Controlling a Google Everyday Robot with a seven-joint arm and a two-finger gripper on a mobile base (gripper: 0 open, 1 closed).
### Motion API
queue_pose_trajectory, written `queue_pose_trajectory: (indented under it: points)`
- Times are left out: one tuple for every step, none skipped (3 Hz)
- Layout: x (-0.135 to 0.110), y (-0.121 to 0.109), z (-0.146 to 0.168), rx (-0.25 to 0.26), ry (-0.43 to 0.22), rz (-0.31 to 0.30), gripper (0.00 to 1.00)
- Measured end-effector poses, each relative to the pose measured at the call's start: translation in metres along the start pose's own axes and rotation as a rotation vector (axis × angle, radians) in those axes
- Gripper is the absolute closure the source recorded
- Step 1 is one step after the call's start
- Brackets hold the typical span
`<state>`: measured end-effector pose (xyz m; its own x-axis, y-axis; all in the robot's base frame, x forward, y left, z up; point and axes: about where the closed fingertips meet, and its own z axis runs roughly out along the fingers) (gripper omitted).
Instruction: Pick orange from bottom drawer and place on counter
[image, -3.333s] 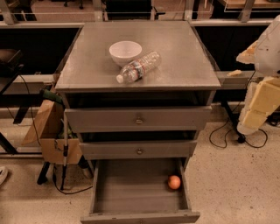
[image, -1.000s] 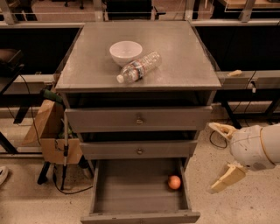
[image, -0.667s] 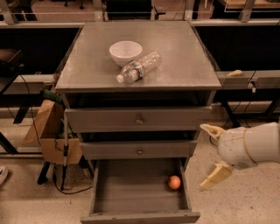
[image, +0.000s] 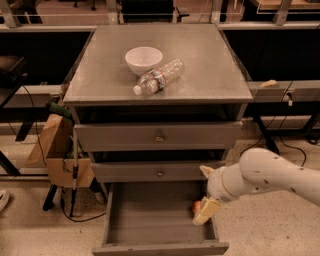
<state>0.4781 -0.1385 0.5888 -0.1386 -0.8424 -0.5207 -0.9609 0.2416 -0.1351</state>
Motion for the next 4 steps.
queue_pose_trajectory:
  points:
    - [0.052,0.001,0.078,-0.009,0.095,0.071,0.00]
    - [0.114,-0.003,0.146,0.024,0.124,0.188,0.00]
    - [0.112,-0.002,0.147,0.024,0.118,0.176,0.00]
    - [0.111,-0.023,0.185,0.006,0.099,0.090,0.00]
